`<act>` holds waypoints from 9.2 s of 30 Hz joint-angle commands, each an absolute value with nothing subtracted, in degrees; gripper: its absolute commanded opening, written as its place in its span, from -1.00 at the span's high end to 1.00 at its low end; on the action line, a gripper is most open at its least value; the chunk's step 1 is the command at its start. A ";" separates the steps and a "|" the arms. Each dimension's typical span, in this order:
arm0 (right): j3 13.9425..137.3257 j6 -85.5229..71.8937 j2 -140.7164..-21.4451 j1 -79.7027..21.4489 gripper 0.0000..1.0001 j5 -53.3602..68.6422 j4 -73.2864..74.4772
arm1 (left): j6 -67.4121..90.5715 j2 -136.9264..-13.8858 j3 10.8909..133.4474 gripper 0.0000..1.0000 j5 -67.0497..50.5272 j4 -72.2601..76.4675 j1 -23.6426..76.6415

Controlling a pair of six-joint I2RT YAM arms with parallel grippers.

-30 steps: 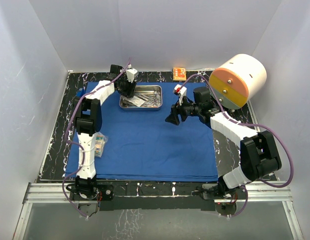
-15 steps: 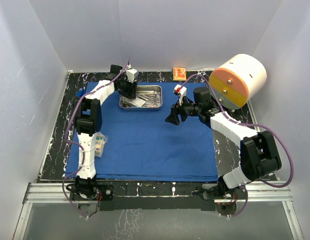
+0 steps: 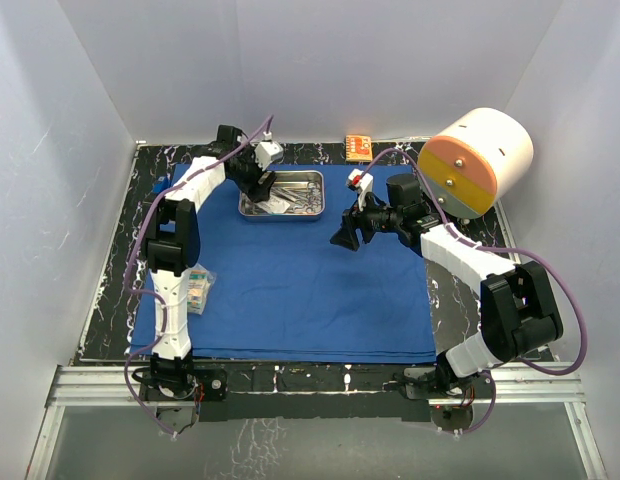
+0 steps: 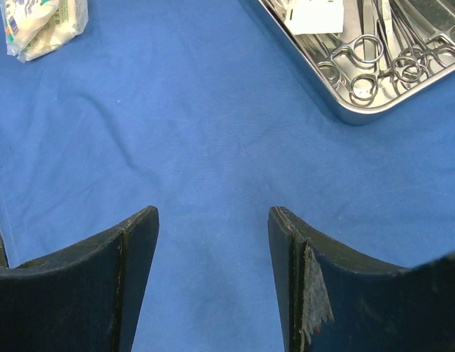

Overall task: Open and lay out the surgical kit
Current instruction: Pick up the medical item from the container, then place the medical item in the surgical kit, then move the container from the surgical kit.

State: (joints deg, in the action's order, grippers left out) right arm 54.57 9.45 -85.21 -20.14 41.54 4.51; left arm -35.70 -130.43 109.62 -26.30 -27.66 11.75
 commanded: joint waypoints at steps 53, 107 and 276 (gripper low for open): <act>55.91 11.41 -87.32 -19.95 -0.25 42.09 3.25 | -49.97 -134.83 118.69 0.27 -31.77 -39.47 11.78; 71.14 2.45 -94.94 -21.20 -0.54 46.93 1.43 | -22.90 -97.08 87.73 0.93 -52.67 -26.05 11.75; 72.58 -16.90 -107.00 -15.14 0.96 -6.83 2.12 | -4.31 -95.41 69.61 -0.86 -22.32 -6.39 12.86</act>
